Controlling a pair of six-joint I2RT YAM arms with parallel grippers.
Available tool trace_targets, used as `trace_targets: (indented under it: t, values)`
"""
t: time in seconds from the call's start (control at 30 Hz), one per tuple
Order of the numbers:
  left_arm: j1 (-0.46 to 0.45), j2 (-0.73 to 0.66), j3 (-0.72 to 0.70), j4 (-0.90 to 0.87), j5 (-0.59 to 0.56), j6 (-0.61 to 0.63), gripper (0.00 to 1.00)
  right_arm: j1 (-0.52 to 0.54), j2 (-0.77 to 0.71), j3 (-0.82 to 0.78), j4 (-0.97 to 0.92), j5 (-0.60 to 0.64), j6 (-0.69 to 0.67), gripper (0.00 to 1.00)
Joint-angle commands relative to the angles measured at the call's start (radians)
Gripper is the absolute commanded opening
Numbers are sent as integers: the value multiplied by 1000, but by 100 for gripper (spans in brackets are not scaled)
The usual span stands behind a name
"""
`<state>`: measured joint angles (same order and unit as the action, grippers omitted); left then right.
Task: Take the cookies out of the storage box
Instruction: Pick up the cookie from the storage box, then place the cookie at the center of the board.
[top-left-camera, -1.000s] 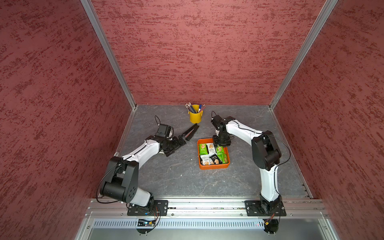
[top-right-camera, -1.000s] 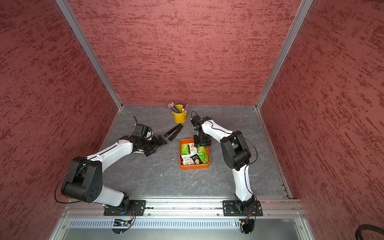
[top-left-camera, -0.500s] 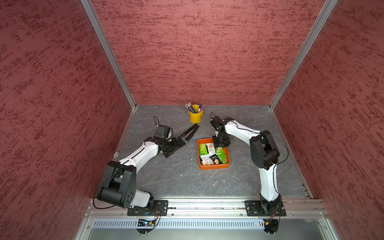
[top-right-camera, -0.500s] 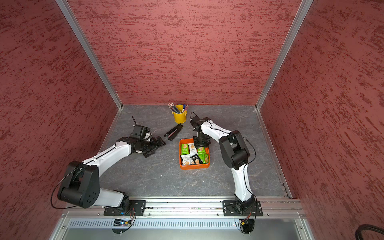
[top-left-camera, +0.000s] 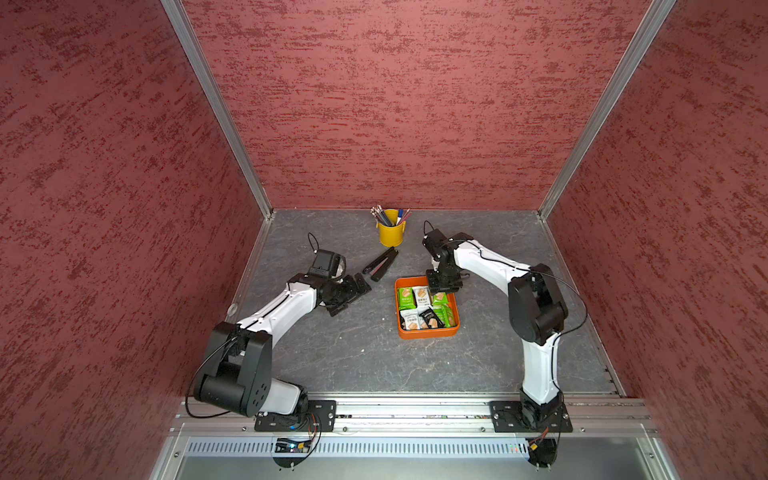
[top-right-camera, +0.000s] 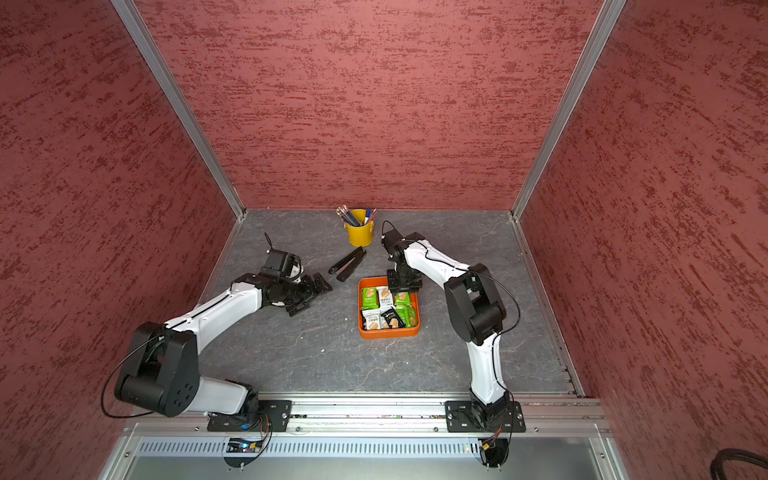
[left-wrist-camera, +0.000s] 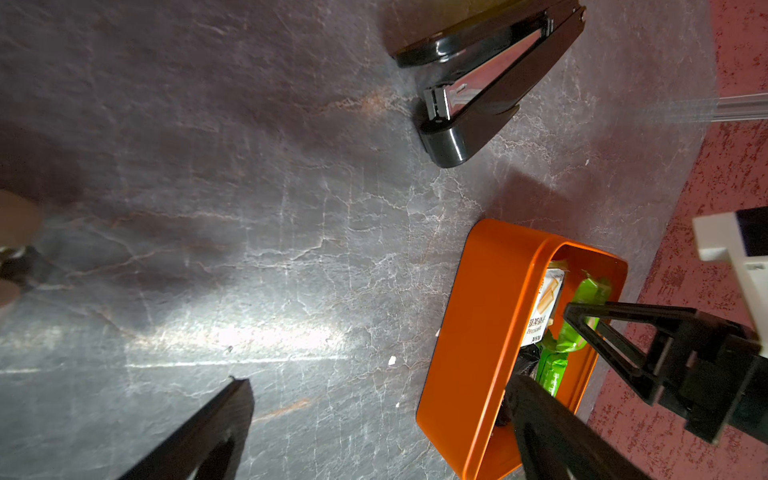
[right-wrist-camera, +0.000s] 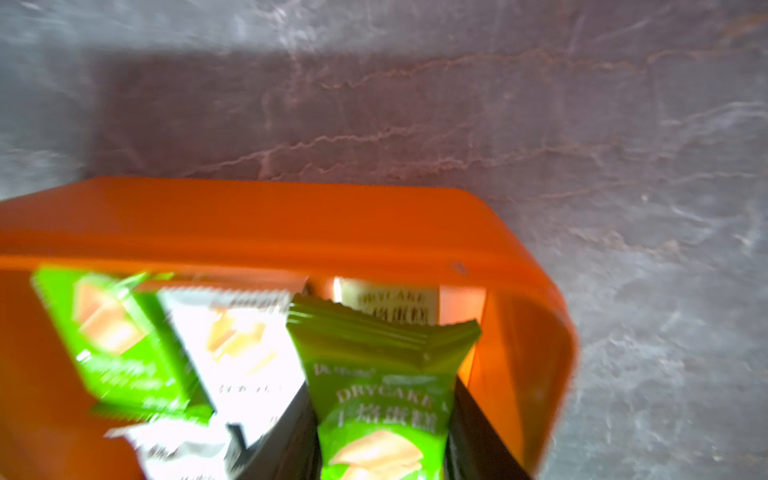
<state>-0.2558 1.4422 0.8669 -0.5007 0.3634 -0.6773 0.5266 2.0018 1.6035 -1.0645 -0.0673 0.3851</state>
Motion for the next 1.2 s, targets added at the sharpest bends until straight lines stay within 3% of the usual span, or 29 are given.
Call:
trace_targets:
  t: [0.0, 0.23, 0.6, 1.17]
  values:
    - [-21, 35, 47, 6, 21, 26, 100, 8, -93, -14, -5, -44, 5, 42]
    - [-73, 143, 136, 4, 63, 41, 100, 6, -166, 13, -17, -31, 6, 42]
    - [-145, 268, 317, -68, 67, 57, 100, -93, -41, 185, -117, 50, -103, 42]
    - [-160, 259, 288, -46, -4, -34, 100, -334, 238, 380, -155, 41, -239, 42]
